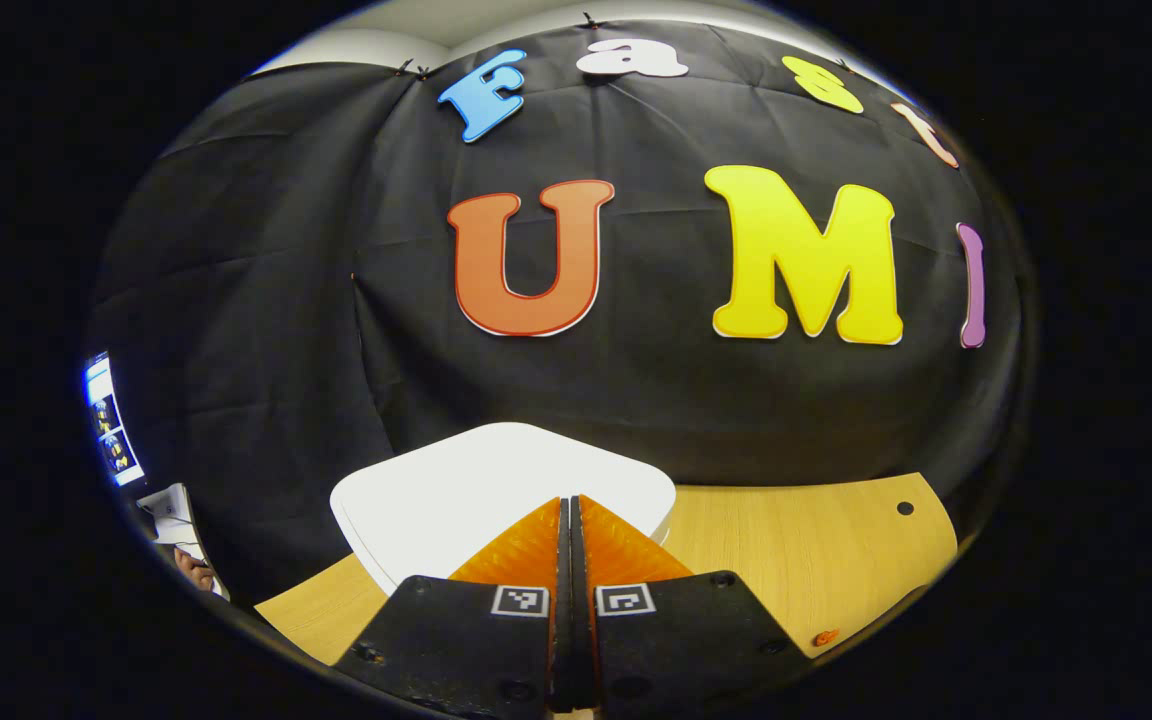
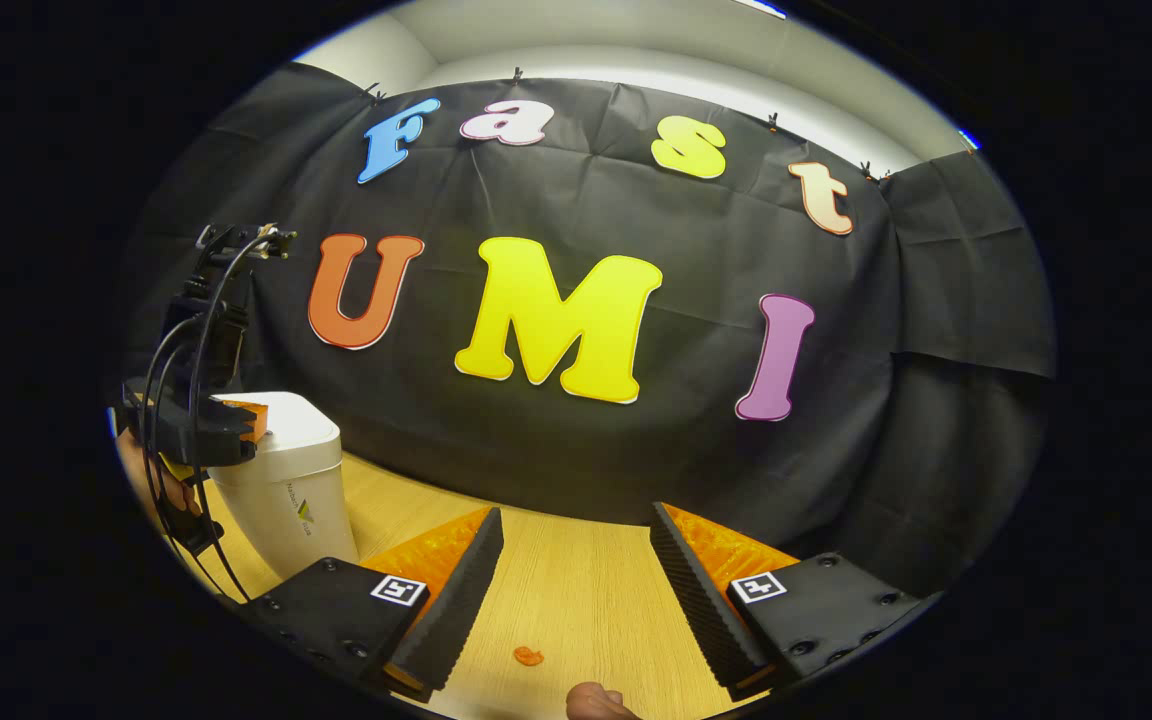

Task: Press the lid of the desktop garbage bin to open it, pick up the crumpled paper on the desktop and throw it into the bin, then pick up the pop can on the desktop and drop it into the bin, and finally close the garbage bin lid.

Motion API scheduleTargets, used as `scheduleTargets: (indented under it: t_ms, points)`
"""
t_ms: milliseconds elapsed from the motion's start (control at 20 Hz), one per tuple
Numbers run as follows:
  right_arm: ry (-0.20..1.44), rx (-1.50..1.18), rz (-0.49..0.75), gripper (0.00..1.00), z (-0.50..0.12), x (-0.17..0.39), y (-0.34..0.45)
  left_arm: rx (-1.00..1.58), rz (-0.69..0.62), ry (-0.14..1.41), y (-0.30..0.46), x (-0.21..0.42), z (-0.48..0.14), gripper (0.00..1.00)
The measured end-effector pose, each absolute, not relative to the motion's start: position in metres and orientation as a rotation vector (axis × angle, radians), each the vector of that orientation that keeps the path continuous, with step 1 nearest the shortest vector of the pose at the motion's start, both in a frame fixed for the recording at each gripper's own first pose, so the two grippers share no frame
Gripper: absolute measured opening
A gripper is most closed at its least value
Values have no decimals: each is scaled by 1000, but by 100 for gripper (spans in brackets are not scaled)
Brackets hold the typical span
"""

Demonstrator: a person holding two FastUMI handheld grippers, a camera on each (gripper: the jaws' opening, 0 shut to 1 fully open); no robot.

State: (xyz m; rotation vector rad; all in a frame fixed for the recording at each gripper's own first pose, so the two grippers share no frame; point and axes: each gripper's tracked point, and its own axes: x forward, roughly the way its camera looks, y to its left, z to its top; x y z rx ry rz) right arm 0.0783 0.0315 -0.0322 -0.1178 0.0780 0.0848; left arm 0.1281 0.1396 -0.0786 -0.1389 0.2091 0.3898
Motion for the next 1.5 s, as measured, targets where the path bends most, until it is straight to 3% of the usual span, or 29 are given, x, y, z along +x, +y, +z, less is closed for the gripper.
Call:
scheduleTargets:
  t_ms: [500,1200,1300,1350,1500]
  points:
    - [122,-118,100,94,-48,84,41,-102,388,329,137,130,-99,3]
    - [137,-62,92,94,-54,73,11,-21,428,221,140,112,-51,5]
    - [150,-50,99,94,-59,70,8,-19,426,221,135,104,-45,11]
    - [153,-48,98,94,-61,67,5,-28,410,211,129,101,-42,19]
    - [161,-38,110,94,-64,62,3,-42,372,189,114,89,-36,55]
